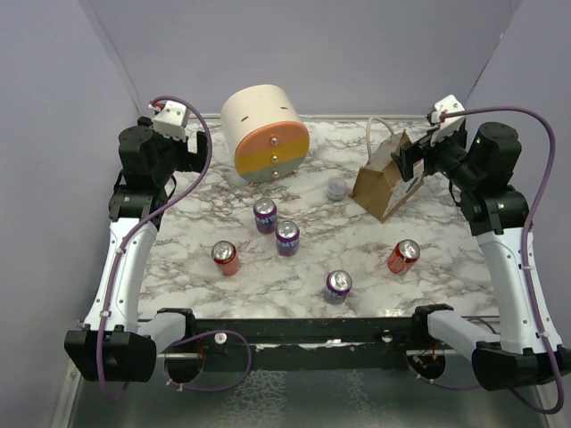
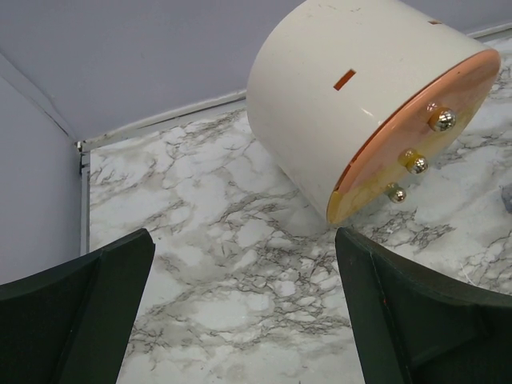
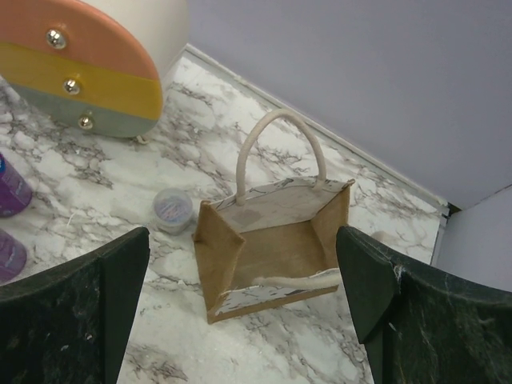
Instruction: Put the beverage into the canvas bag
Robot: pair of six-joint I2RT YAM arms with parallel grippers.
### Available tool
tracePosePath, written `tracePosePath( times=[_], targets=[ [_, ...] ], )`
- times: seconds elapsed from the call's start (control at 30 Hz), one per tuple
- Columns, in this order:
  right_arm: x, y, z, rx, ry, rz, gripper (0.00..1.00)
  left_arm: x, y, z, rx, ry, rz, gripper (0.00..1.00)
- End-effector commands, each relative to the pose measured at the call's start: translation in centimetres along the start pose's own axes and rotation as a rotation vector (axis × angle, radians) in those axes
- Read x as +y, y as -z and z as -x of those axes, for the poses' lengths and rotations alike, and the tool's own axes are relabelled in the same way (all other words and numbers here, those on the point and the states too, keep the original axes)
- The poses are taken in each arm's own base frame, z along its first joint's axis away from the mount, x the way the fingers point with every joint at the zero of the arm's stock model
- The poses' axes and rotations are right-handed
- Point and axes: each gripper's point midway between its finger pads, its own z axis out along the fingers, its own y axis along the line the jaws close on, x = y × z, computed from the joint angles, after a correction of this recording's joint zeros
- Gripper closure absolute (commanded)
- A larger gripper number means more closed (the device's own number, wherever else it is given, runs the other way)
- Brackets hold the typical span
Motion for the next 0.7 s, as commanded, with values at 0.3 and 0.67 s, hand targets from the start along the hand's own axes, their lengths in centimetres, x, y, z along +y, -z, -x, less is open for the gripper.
tracePosePath(
  times=[0.3, 0.67],
  targets=[
    [1.9, -3.8, -3.5, 0.100, 0.061, 0.188, 0.00, -2.0, -0.5, -0.4, -0.016, -0.014, -0.127, 0.01],
    [1.7, -9.7, -10.2, 0.315, 0.144, 0.221, 0.00, -2.4, -0.8, -0.6, -0.012, -0.012, -0.150, 0.01]
  ],
)
